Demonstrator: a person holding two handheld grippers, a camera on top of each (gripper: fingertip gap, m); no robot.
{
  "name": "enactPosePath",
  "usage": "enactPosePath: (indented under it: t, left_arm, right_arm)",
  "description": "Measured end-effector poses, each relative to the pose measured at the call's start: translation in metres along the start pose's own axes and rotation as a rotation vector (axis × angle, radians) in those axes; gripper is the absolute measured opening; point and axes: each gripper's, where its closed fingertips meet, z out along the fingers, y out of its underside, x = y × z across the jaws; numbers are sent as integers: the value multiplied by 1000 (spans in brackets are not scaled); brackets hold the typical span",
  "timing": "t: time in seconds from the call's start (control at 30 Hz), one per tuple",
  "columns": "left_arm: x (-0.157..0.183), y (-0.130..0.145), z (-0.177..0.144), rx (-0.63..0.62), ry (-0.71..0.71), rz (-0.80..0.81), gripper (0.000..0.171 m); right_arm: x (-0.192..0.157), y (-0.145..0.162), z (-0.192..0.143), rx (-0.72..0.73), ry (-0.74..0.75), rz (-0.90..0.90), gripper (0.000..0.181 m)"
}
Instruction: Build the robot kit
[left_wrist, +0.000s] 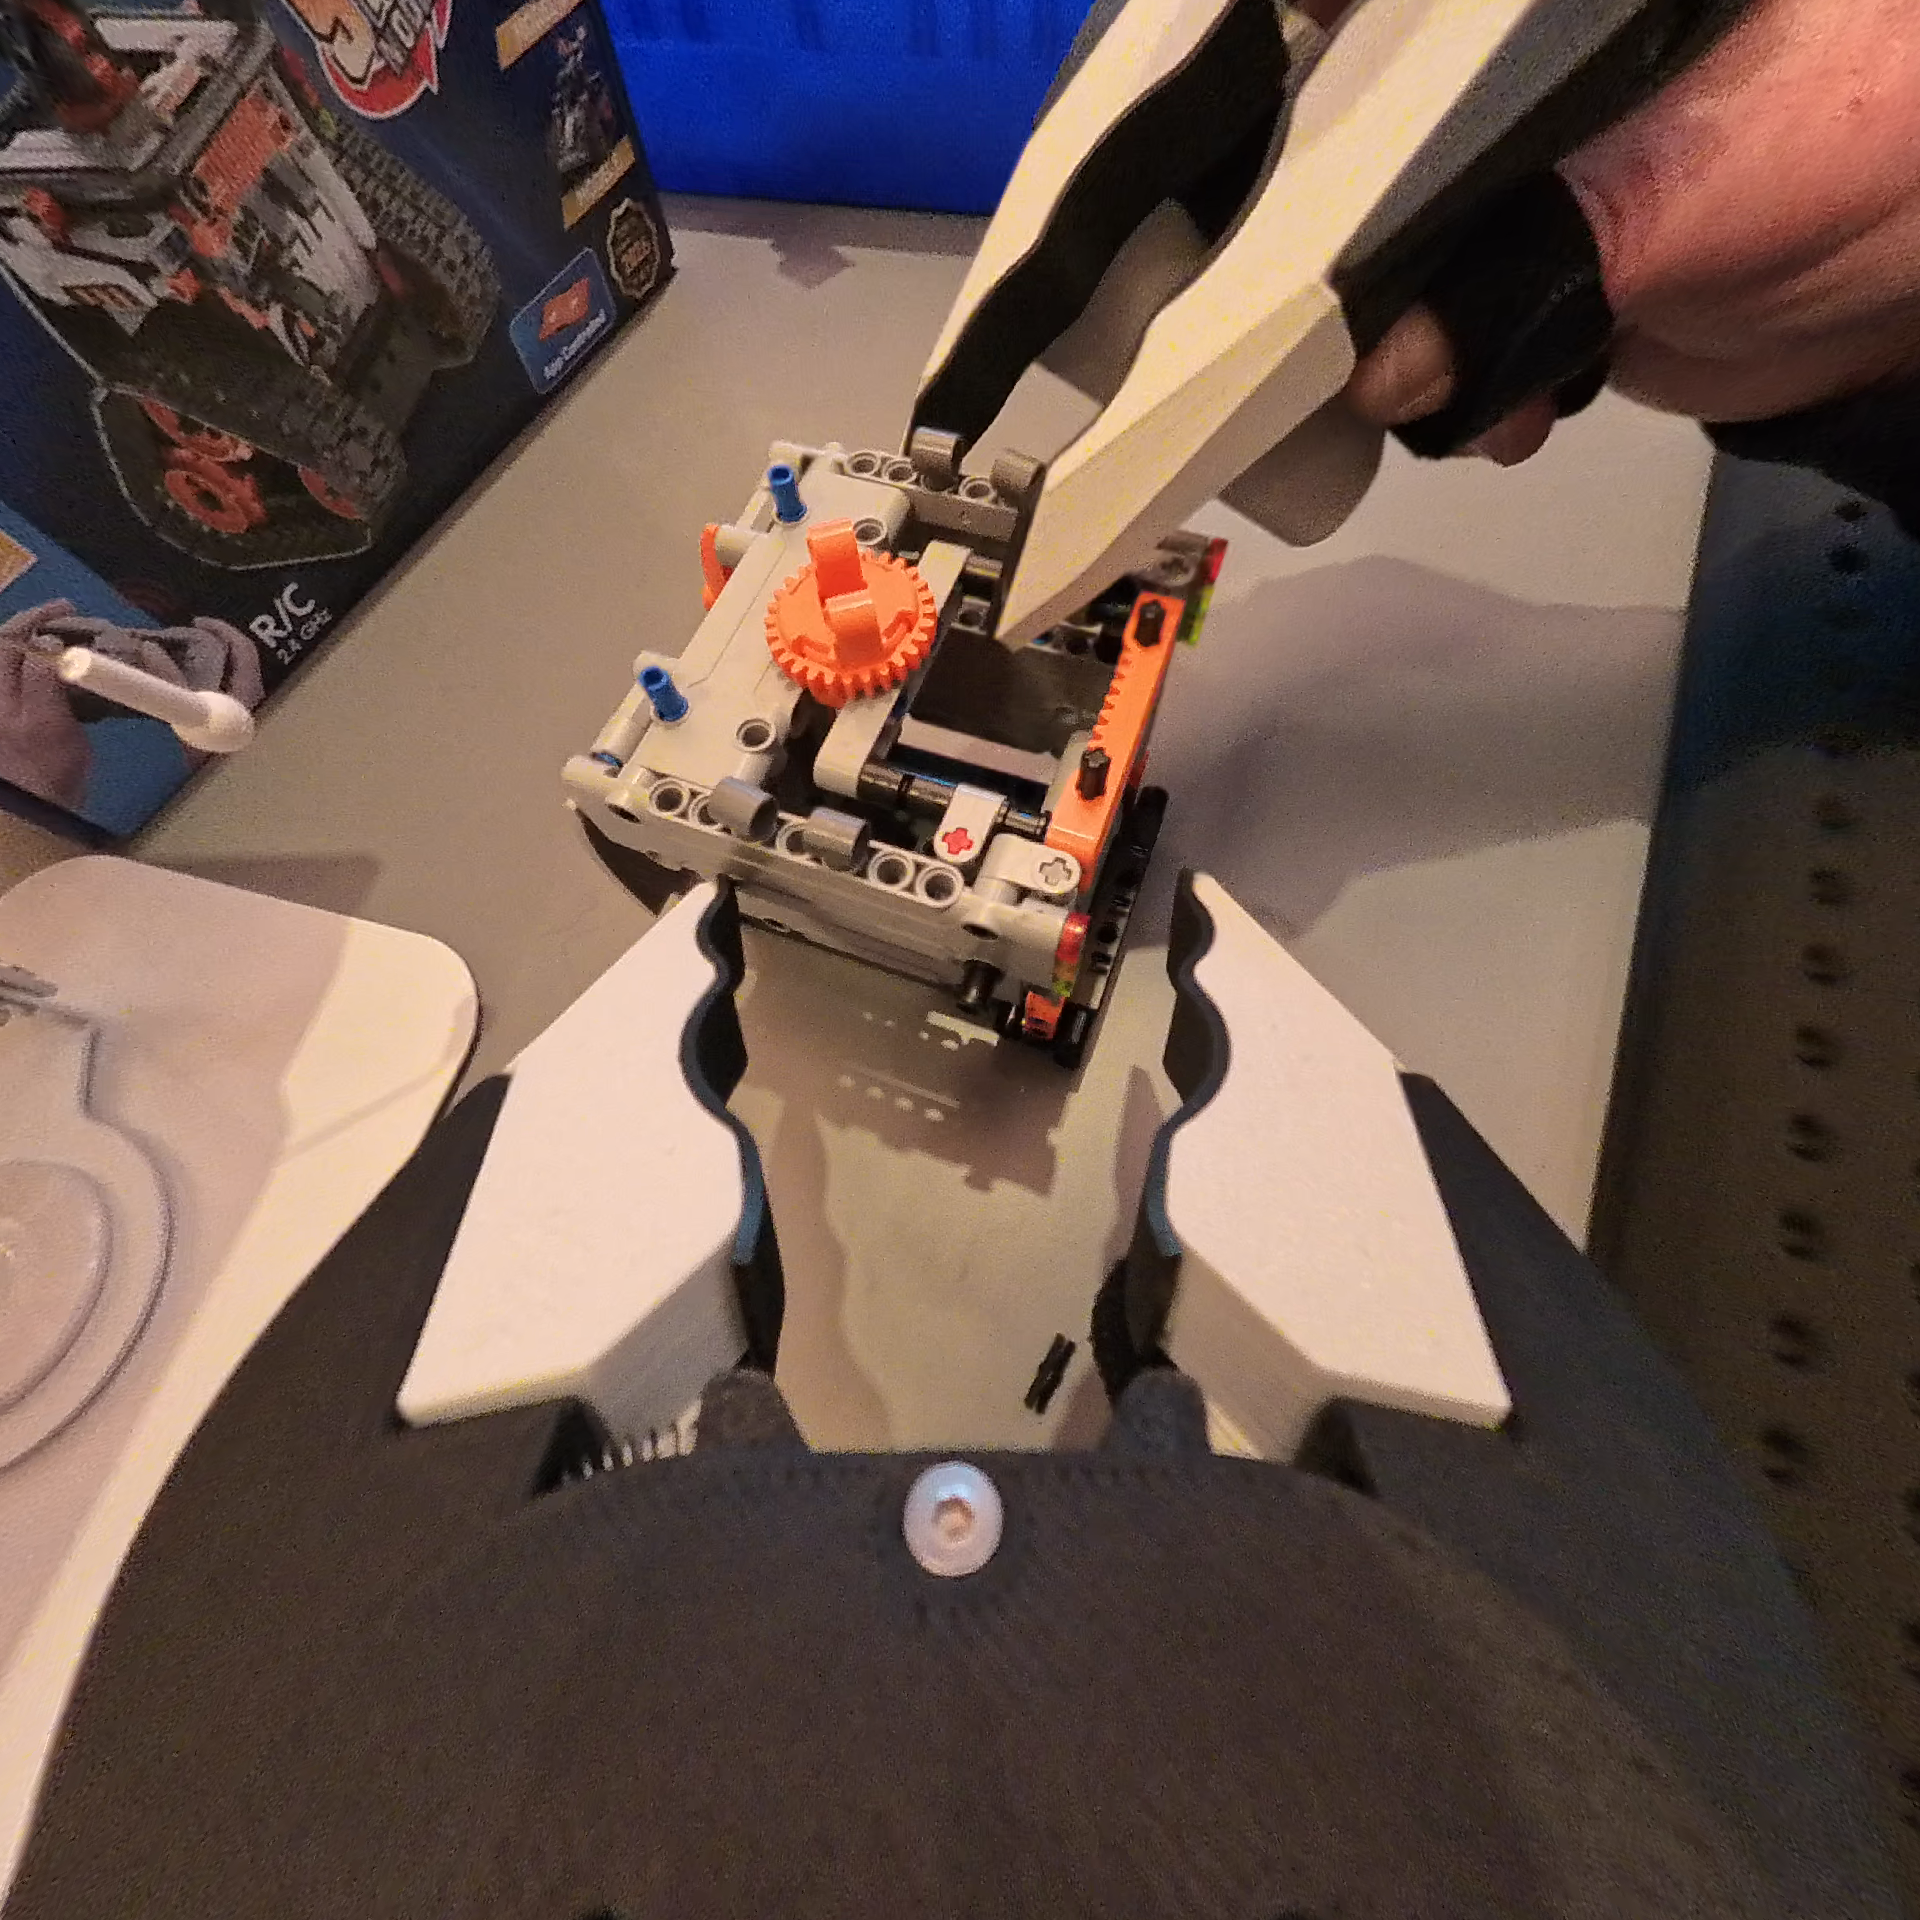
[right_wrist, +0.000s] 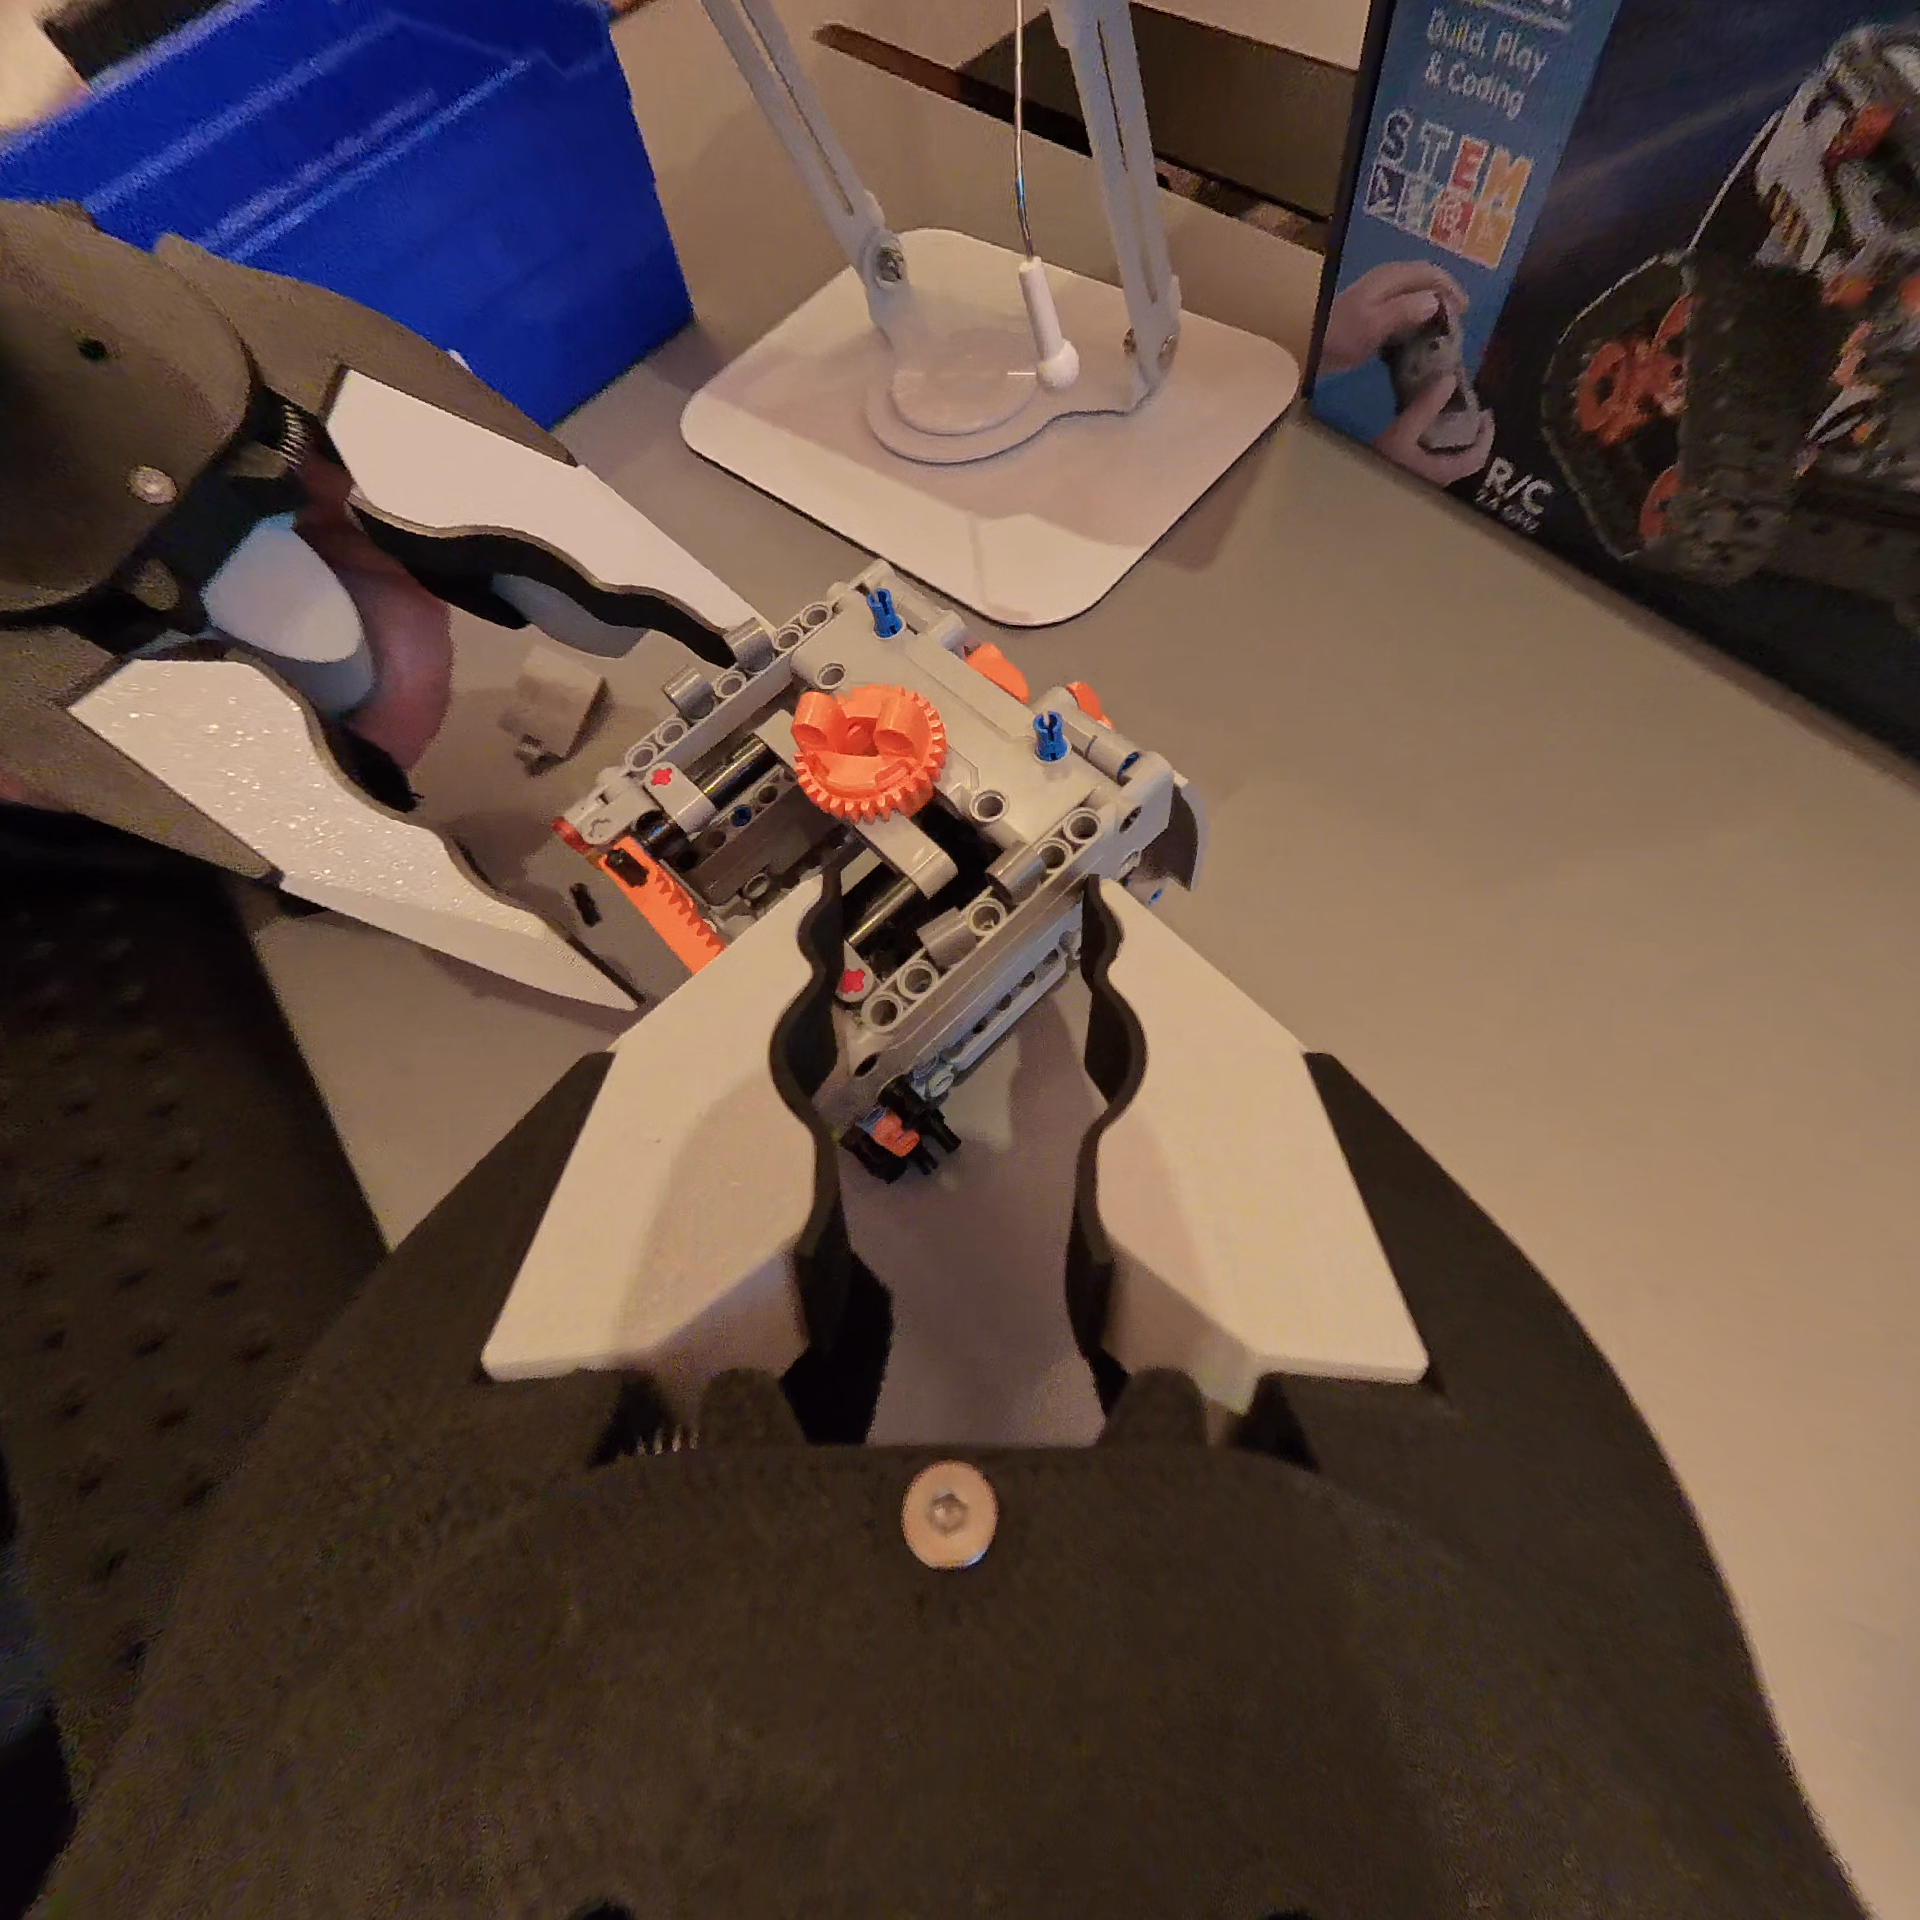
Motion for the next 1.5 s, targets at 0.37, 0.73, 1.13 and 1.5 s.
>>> enactPosePath:
  t: [0.37,0.73,1.13,1.5]
  left_arm:
    - [-1,4,-6,-4,-48,-38,80]
    - [8,-7,-26,106,12,-24,74]
    - [-38,-13,-3,112,64,-153,107]
    - [-14,-5,-18,97,88,-156,89]
  right_arm:
    - [9,-9,20,-80,115,-141,39]
    - [28,-37,27,-112,-68,-208,50]
    - [17,-17,20,-114,-62,-68,36]
    - [30,-25,36,-161,-99,-226,25]
